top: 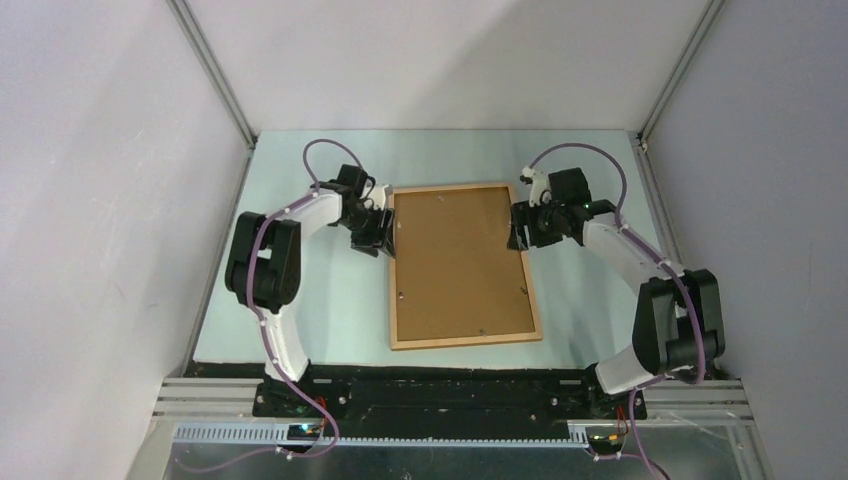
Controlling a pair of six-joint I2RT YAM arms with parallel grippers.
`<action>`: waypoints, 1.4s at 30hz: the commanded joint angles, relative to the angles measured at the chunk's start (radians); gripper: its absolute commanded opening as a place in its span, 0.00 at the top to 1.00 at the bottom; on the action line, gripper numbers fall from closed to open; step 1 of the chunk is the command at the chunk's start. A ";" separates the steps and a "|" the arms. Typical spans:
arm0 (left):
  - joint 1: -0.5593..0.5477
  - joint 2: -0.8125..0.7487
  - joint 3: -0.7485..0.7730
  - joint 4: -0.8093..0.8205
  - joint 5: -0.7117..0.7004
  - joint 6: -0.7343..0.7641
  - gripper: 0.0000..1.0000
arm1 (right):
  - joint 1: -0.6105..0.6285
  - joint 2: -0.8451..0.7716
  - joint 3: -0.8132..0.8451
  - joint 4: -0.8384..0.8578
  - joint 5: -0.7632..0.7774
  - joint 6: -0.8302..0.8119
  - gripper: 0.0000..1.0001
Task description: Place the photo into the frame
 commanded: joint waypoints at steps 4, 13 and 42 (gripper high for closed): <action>-0.022 0.022 0.037 0.037 -0.002 -0.025 0.47 | 0.079 -0.110 -0.064 -0.036 -0.062 -0.173 0.34; -0.034 0.050 0.056 0.044 0.012 -0.033 0.57 | 0.169 -0.222 -0.155 -0.129 -0.125 -0.323 0.33; -0.035 0.067 0.061 0.048 0.023 -0.034 0.85 | 0.650 -0.129 -0.255 -0.032 0.170 -0.373 0.38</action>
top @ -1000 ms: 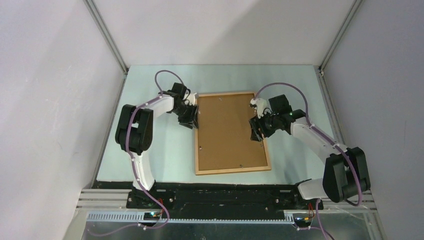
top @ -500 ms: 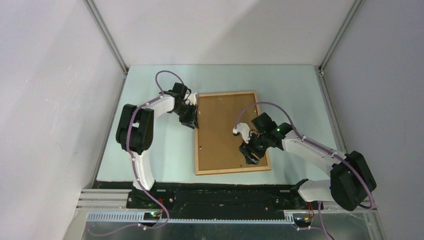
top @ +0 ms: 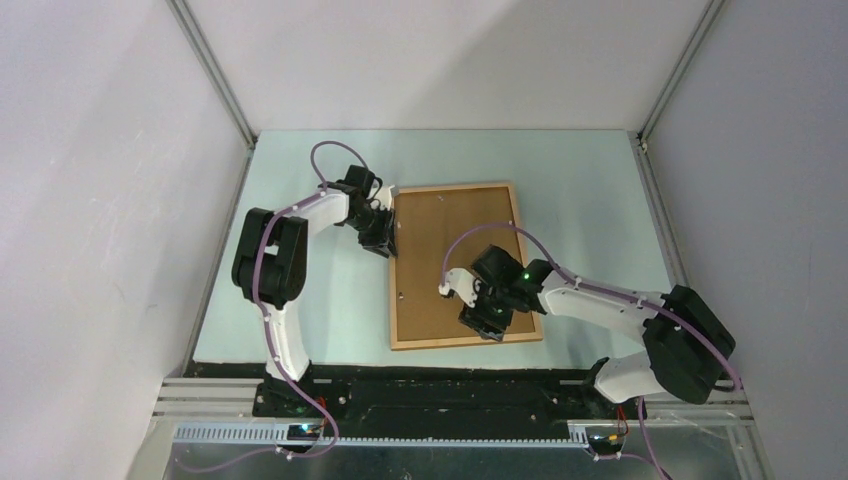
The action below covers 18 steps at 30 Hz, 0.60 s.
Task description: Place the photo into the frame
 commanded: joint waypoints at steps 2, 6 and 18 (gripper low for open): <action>-0.005 0.020 0.036 0.025 0.001 0.016 0.85 | 0.042 0.025 0.010 0.075 0.102 0.012 0.39; -0.005 0.018 0.037 0.026 0.001 0.018 0.85 | 0.049 0.041 0.020 0.086 0.116 0.016 0.40; -0.004 0.017 0.036 0.025 0.005 0.021 0.86 | 0.077 0.072 0.021 0.098 0.154 0.022 0.41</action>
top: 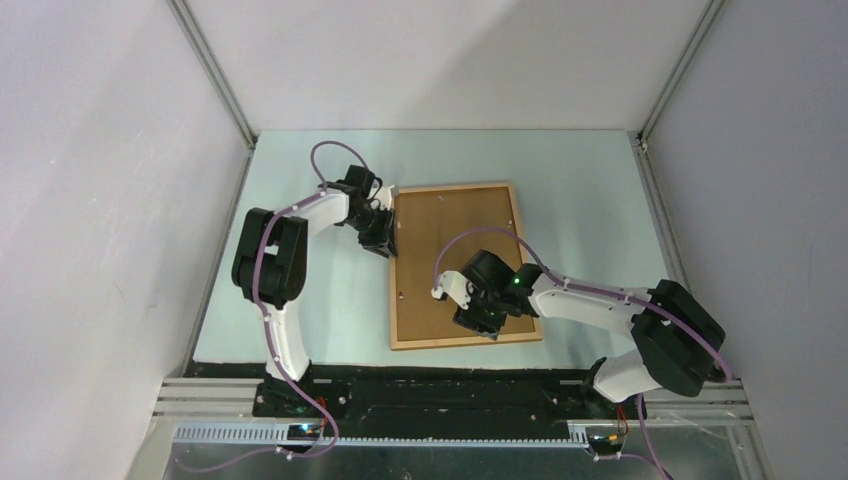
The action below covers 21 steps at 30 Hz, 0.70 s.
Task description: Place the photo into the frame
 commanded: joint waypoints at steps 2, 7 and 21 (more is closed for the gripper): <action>-0.005 0.016 0.036 0.026 0.006 0.022 0.86 | 0.017 0.021 0.019 0.032 0.047 0.005 0.42; -0.005 0.014 0.035 0.026 0.008 0.025 0.87 | 0.018 0.016 0.017 0.029 0.072 -0.004 0.43; -0.005 0.017 0.040 0.025 -0.008 0.033 0.89 | 0.017 -0.031 0.009 0.001 0.069 -0.031 0.46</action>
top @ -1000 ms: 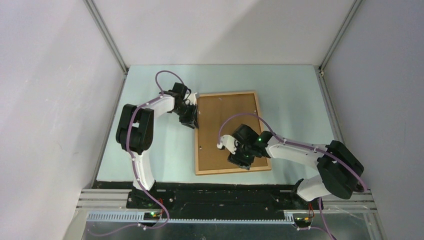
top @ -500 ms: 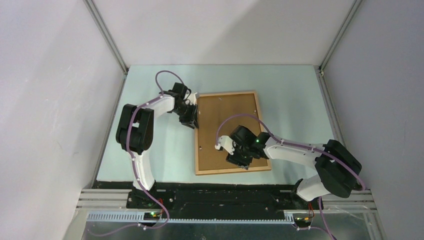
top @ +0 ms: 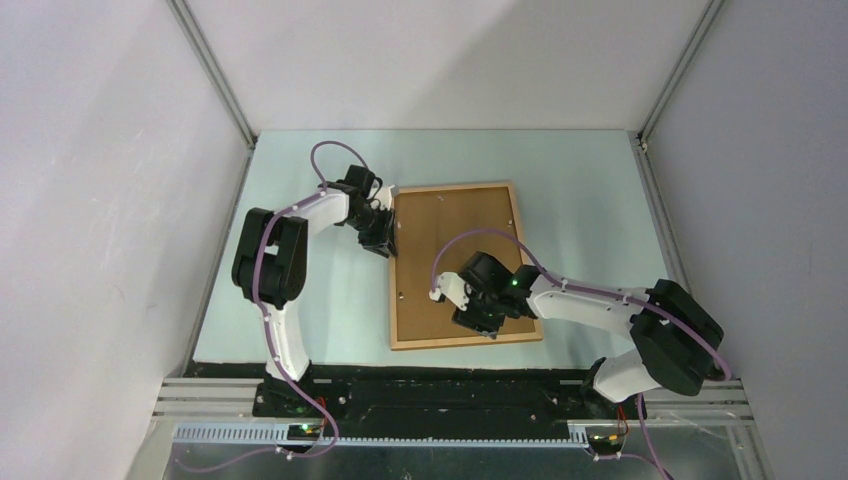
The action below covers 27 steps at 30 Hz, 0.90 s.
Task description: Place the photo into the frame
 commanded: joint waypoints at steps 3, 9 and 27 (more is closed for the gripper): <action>-0.004 0.015 0.037 0.028 -0.010 0.033 0.89 | 0.001 -0.048 0.005 -0.021 0.025 -0.042 0.46; -0.004 0.012 0.037 0.028 -0.016 0.038 0.90 | 0.001 -0.060 -0.010 -0.021 0.028 -0.071 0.46; -0.004 0.014 0.039 0.028 -0.023 0.041 0.90 | 0.002 -0.081 -0.017 -0.023 -0.051 -0.036 0.42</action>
